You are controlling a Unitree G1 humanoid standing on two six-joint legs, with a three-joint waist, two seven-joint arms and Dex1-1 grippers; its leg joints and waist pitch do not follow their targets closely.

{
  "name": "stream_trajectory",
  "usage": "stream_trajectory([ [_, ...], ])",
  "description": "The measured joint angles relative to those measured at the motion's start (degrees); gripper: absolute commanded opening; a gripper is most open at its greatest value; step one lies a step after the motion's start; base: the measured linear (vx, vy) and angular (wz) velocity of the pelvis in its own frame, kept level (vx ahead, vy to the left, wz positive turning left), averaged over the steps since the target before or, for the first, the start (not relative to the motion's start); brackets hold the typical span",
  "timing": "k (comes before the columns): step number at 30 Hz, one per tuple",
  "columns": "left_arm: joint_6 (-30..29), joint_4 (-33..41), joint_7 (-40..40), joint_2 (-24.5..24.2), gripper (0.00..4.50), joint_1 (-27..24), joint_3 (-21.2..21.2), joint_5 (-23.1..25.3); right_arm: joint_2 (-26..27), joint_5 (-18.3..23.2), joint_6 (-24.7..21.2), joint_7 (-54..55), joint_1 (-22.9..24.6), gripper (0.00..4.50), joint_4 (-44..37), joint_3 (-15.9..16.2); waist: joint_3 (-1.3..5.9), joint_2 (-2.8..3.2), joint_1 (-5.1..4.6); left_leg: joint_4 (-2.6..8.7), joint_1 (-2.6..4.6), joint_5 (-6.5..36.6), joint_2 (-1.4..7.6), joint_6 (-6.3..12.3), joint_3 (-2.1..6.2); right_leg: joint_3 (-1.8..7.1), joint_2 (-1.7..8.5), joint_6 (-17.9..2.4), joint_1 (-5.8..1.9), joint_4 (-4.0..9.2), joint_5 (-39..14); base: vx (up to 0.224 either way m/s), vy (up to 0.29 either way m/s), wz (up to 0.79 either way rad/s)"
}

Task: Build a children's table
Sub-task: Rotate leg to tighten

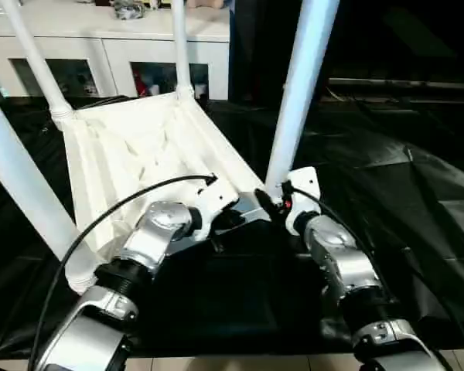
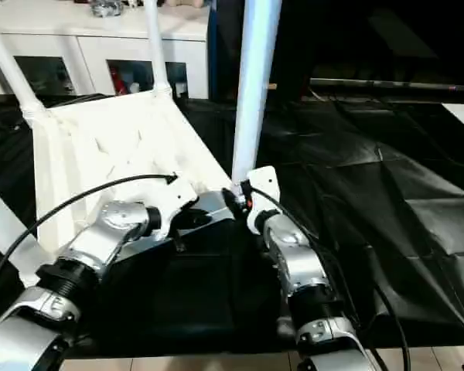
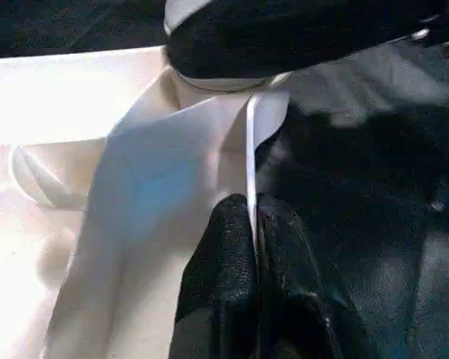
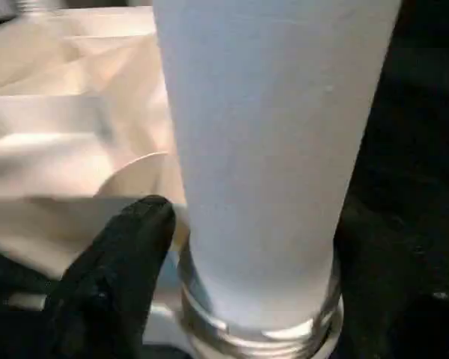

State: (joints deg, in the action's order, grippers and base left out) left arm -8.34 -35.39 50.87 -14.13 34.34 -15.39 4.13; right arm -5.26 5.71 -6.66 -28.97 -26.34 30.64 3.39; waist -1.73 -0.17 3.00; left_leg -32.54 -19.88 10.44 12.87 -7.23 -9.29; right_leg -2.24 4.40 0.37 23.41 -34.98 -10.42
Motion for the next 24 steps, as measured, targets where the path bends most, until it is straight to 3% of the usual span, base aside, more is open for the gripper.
stream_trajectory([
  [5, 2.22, 4.26, 7.63, -4.60, 0.00, -3.46, 0.32, -1.92, -6.71, 2.06, -2.33, -13.19, 2.95, 3.69, -6.28, 3.84, -0.04, 0.10, 0.09, 0.03, -0.08, 0.00, 0.01, 0.00, -0.01, 0.00, 0.00, 0.02, 0.06, 0.03, -0.03, 0.000, 0.000, 0.00],
  [13, 1.87, 10.04, 16.24, -8.41, 0.00, -7.13, 0.41, -4.56, -9.64, 2.77, -2.82, -21.97, 3.91, 3.69, -8.09, 6.76, -0.06, 0.12, 0.43, 0.14, -0.28, 0.02, 0.01, 0.03, -0.11, 0.02, 0.01, -0.03, 0.32, 0.04, -0.16, 0.000, 0.000, 0.00],
  [21, 1.05, 10.86, 17.10, -8.95, 0.00, -7.52, 0.44, -5.07, -10.23, 2.62, -2.74, -22.75, 3.91, 2.89, -8.17, 7.82, -0.10, 0.06, 0.38, 0.13, -0.27, 0.02, 0.02, 0.03, -0.17, 0.06, 0.01, -0.03, 0.35, 0.02, -0.16, 0.000, 0.000, 0.00],
  [24, 0.83, 11.00, 17.16, -8.97, 0.00, -7.56, 0.45, -5.10, -10.26, 2.61, -2.72, -22.91, 3.91, 2.79, -8.17, 7.83, -0.11, 0.05, 0.39, 0.14, -0.27, 0.02, 0.02, 0.03, -0.18, 0.06, 0.01, -0.03, 0.36, 0.02, -0.17, 0.000, 0.000, 0.00],
])
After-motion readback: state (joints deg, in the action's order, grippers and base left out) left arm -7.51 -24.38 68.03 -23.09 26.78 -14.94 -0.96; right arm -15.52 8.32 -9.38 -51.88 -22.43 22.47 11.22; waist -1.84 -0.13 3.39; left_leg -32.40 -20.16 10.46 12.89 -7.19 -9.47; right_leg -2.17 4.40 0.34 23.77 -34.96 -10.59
